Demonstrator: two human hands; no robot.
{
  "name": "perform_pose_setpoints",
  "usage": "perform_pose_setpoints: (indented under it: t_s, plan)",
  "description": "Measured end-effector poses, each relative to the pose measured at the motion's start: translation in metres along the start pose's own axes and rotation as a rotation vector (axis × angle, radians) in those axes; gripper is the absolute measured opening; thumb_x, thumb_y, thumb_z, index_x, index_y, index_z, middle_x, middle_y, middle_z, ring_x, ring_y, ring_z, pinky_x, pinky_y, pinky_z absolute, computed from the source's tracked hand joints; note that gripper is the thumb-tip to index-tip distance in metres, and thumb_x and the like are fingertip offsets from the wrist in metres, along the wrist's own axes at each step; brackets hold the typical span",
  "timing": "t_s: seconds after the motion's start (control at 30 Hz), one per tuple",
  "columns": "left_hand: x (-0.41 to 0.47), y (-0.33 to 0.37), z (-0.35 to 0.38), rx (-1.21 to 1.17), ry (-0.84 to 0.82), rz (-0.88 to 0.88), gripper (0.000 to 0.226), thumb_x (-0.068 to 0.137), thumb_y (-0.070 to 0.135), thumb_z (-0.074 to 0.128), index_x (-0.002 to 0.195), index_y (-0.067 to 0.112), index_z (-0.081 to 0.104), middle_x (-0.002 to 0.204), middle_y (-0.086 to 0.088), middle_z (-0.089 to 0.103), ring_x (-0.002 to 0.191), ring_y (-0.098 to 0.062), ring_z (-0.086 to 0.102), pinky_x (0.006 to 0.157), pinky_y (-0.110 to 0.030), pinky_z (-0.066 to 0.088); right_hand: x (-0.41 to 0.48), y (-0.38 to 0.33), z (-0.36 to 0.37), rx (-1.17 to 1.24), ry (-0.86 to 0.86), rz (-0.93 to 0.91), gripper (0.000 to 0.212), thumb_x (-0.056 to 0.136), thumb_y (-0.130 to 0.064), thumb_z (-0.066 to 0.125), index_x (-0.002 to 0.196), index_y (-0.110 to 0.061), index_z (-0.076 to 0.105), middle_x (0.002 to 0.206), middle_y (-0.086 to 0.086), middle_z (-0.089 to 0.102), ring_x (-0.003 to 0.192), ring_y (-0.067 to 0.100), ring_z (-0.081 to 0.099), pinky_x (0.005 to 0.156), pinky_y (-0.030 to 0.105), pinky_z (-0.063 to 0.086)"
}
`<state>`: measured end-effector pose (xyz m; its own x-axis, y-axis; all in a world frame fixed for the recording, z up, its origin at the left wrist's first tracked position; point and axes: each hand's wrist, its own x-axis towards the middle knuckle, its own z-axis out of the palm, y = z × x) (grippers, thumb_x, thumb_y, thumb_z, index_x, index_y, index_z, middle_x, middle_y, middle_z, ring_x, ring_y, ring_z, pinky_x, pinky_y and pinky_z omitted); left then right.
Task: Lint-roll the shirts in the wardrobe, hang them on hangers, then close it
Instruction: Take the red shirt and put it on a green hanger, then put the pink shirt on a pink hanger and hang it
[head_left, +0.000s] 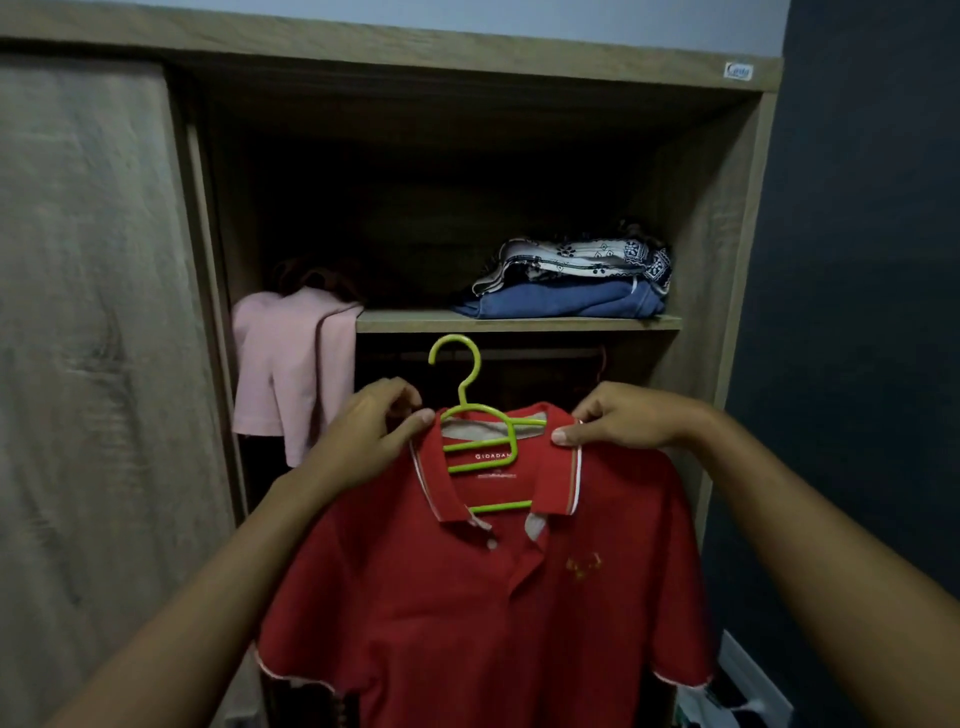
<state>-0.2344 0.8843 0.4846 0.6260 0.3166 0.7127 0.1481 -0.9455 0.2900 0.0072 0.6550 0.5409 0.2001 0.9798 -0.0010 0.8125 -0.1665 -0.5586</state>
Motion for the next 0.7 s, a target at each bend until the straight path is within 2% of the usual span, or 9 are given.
perform_pose_setpoints:
  t_s: [0.07,0.13,0.2,0.27,0.33,0.4,0.5,0.6,0.7]
  plan:
    - [0.009,0.002,-0.004,0.088,0.138,0.034,0.032,0.093,0.046,0.054,0.109,0.020,0.061,0.103,0.001,0.063,0.097,-0.016,0.057,0.084,-0.035,0.047,0.008,0.000,0.000,-0.032,0.049,0.026,0.040,0.090,-0.050,0.066,0.086,-0.012,0.079,0.075,0.002,0.075,0.063,0.017,0.065,0.061,0.030,0.052]
    - [0.018,0.005,-0.009,0.177,0.258,0.047,0.036,0.094,0.042,0.054,0.119,0.017,0.061,0.116,-0.004,0.062,0.109,-0.021,0.054,0.093,-0.037,0.045,0.018,0.004,0.004,-0.068,0.093,0.058,0.048,0.091,-0.050,0.065,0.078,-0.005,0.074,0.063,0.001,0.064,0.052,0.011,0.049,0.052,0.025,0.038]
    - [0.027,0.006,-0.012,0.271,0.342,0.054,0.042,0.095,0.042,0.054,0.127,0.015,0.058,0.126,-0.008,0.059,0.119,-0.025,0.051,0.102,-0.039,0.041,0.032,0.013,0.009,-0.065,0.118,0.122,0.050,0.091,-0.052,0.064,0.073,-0.005,0.069,0.061,0.003,0.059,0.049,0.010,0.045,0.052,0.026,0.034]
    - [0.036,0.000,-0.012,0.378,0.378,0.043,0.049,0.096,0.045,0.053,0.134,0.015,0.054,0.135,-0.010,0.054,0.129,-0.028,0.046,0.110,-0.044,0.034,0.046,0.022,0.017,-0.002,0.155,0.183,0.052,0.090,-0.053,0.064,0.074,-0.003,0.070,0.064,0.005,0.062,0.053,0.014,0.052,0.058,0.028,0.040]
    - [0.043,-0.008,-0.011,0.447,0.367,-0.037,0.053,0.096,0.048,0.051,0.139,0.017,0.048,0.142,-0.009,0.048,0.137,-0.029,0.038,0.116,-0.053,0.025,0.062,0.030,0.030,0.077,0.210,0.216,0.050,0.092,-0.051,0.062,0.077,-0.003,0.071,0.068,0.008,0.063,0.060,0.019,0.054,0.060,0.029,0.041]
    - [0.046,-0.016,-0.008,0.485,0.340,-0.124,0.054,0.097,0.050,0.048,0.141,0.019,0.044,0.146,-0.009,0.045,0.141,-0.029,0.033,0.117,-0.061,0.018,0.079,0.035,0.043,0.152,0.260,0.223,0.047,0.095,-0.047,0.059,0.081,-0.003,0.072,0.069,0.009,0.061,0.059,0.019,0.053,0.057,0.027,0.039]
    - [0.047,-0.026,-0.004,0.549,0.328,-0.154,0.053,0.097,0.051,0.047,0.140,0.019,0.045,0.144,-0.010,0.046,0.139,-0.030,0.034,0.117,-0.063,0.019,0.105,0.042,0.055,0.325,0.307,0.224,0.044,0.097,-0.041,0.055,0.085,-0.003,0.071,0.073,0.013,0.058,0.059,0.024,0.053,0.057,0.028,0.040]
    - [0.048,-0.032,-0.002,0.586,0.358,-0.141,0.054,0.097,0.051,0.045,0.140,0.018,0.047,0.142,-0.011,0.047,0.137,-0.030,0.038,0.115,-0.059,0.025,0.128,0.043,0.057,0.424,0.368,0.206,0.036,0.095,-0.040,0.054,0.084,-0.010,0.071,0.074,0.017,0.061,0.064,0.027,0.057,0.061,0.034,0.042]
    - [0.049,-0.035,0.001,0.631,0.382,-0.133,0.055,0.096,0.052,0.047,0.139,0.018,0.049,0.140,-0.011,0.049,0.134,-0.031,0.040,0.111,-0.054,0.032,0.150,0.044,0.057,0.439,0.423,0.190,0.045,0.098,-0.035,0.052,0.080,0.001,0.070,0.070,0.013,0.067,0.060,0.025,0.062,0.061,0.032,0.046]
